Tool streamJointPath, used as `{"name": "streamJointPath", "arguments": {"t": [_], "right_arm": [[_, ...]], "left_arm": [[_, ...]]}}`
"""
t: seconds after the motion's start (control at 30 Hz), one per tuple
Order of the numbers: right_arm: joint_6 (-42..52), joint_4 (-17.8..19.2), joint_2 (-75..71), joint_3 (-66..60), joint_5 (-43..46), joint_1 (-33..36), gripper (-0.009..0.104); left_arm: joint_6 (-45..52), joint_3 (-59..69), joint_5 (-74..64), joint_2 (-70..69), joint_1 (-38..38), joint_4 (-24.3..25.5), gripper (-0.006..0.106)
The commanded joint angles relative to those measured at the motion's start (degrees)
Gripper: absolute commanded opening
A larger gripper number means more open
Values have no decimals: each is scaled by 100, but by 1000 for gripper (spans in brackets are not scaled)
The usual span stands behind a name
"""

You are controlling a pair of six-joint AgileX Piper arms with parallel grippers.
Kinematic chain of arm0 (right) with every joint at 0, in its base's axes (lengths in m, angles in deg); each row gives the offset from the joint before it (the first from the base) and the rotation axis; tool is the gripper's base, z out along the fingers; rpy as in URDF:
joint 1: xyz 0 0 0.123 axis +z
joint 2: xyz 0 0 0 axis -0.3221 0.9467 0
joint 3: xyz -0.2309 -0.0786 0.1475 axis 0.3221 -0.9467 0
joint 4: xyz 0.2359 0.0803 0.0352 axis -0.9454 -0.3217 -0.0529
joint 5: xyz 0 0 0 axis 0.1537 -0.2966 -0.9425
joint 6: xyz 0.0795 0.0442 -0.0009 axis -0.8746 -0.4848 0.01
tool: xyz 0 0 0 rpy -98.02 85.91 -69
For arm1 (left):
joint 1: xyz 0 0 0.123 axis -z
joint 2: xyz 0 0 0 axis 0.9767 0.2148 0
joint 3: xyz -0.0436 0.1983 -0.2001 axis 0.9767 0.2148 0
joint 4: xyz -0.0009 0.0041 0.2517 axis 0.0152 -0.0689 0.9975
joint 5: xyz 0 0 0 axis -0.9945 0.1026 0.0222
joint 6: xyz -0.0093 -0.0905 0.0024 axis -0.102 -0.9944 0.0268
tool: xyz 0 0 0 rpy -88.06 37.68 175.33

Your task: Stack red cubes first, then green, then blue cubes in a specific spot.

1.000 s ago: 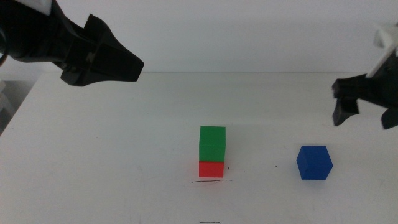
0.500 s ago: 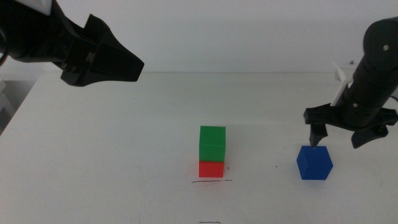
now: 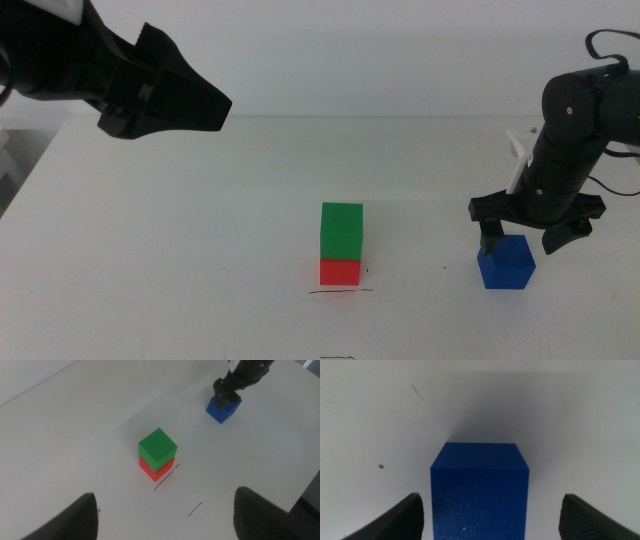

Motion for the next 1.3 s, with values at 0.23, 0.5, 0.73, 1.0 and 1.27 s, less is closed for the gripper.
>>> {"name": "streamJointPath", "arguments": {"t": [0.23, 0.5, 0.73, 1.0, 1.27], "right_arm": [[274, -70, -16, 118, 44, 93, 78], [247, -57, 59, 118, 150, 93, 70], [204, -63, 59, 118, 145, 93, 48], [71, -67, -95, 140, -201, 123, -1], [-630, 263, -739, 346, -959, 240, -1]], "left_arm": [[-68, -129, 259, -110, 35, -199, 91], [-68, -129, 259, -110, 35, -199, 91], [-68, -129, 259, -110, 35, -199, 91], [-68, -129, 259, -110, 35, -199, 91], [-68, -129, 259, -110, 35, -199, 91]]}}
